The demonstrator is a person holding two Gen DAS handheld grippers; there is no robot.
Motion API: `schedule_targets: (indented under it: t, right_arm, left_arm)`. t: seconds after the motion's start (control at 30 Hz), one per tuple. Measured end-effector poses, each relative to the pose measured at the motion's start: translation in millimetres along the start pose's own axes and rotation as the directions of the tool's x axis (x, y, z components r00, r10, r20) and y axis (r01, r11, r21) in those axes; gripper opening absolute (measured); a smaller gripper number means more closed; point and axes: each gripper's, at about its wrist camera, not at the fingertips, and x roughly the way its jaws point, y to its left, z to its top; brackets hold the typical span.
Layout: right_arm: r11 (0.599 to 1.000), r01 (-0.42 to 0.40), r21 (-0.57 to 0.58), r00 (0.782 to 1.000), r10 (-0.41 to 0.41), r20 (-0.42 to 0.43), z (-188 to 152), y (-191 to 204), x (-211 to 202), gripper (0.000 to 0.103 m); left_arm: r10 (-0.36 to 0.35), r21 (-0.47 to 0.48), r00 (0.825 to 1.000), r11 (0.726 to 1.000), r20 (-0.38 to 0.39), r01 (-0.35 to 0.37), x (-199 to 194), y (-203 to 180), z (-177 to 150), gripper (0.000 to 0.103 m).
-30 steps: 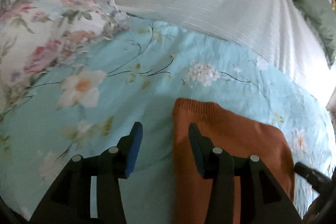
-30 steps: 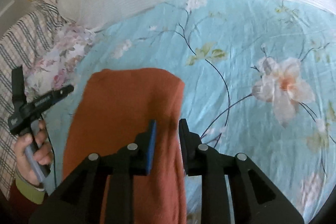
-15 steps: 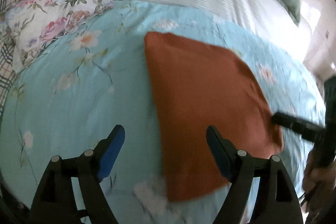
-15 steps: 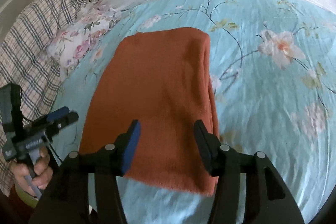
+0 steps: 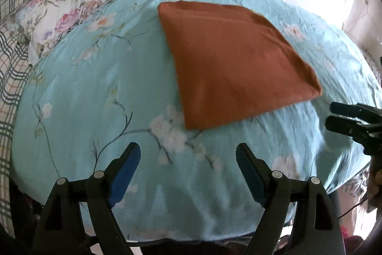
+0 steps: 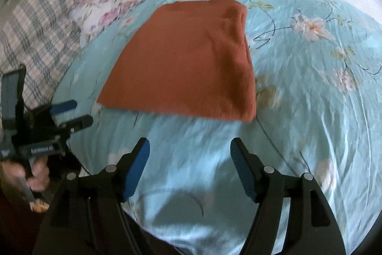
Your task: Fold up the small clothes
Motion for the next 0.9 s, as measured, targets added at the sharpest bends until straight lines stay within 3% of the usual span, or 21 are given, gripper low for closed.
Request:
schedule_targets:
  t: [0.2,0.33,0.4,0.9]
  right_arm:
    - [0.999,-0.005,-0.032,0.999,0.006,0.034,2,8,-32,0.074]
    - [0.998,-0.019,-0.065,0.995,0.025,0.093,13,16,-57,0.088]
    - [0.997,-0.024,-0.077,0.994,0.032,0.101,15,19,-60,0.089]
    - [0.999,-0.032,-0.030,0.999,0.032,-0.002,8,14,-8,0.090]
  left_arm:
    - [0.034,0.031,0.999,0.999,0.018,-0.035,-26,-1,-4,0.083]
    - [0.046,0.035,0.998,0.998,0.050,-0.048,-50,0,4,0.085]
    - [0.050,0.039,0.997,0.998,0.058,-0.052,-57,-1,7,0.086]
    - [0.070,0.053,0.997,0.996,0.017,-0.071,-32,-17,13,0.087]
